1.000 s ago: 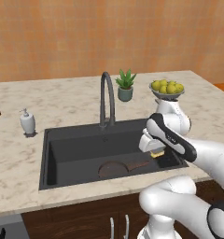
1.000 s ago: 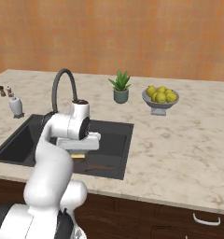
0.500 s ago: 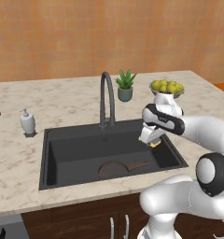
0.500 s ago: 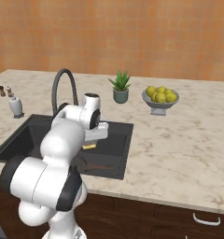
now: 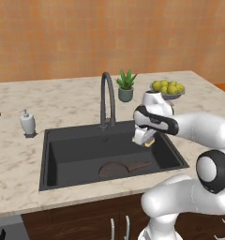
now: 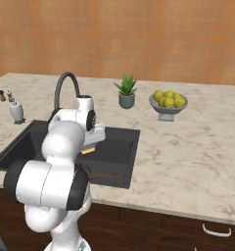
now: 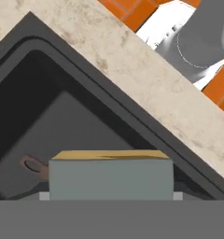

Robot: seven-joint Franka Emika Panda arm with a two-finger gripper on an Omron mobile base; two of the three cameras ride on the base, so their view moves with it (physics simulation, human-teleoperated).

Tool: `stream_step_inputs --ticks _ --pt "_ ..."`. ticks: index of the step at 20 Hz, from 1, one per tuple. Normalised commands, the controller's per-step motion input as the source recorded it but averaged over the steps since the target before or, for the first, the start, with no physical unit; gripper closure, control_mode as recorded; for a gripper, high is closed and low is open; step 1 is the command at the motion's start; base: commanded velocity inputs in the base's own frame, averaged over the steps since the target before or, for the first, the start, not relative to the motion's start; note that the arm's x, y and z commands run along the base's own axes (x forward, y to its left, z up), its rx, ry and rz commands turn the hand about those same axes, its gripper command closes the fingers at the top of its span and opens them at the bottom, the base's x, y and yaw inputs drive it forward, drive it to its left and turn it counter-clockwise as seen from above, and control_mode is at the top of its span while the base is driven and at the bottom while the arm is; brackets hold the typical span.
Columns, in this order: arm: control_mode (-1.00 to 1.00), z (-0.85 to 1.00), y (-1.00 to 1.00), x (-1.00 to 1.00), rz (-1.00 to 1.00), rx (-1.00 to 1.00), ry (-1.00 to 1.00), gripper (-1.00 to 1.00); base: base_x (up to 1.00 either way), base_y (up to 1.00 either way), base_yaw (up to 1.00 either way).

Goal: Pick the pan and sponge and place them into the sink. Then turn on the water.

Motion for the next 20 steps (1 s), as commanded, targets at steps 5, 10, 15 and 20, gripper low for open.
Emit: stream_step_inputs --ticks 5,10,15,20 --pt "-1.00 -0.22 -0.18 0.00 0.38 0.02 -0.15 1.00 0.00 0.00 0.00" --pt "-1.00 -0.23 -0.33 0.26 0.31 0.07 -0.07 1.00 0.00 0.00 0.00" --pt "-1.00 -0.11 -0.24 0.64 0.26 0.15 0.01 1.00 0.00 0.00 0.00" --pt "-1.00 -0.11 -0.16 0.54 0.31 0.15 0.03 1.00 0.00 0.00 0.00"
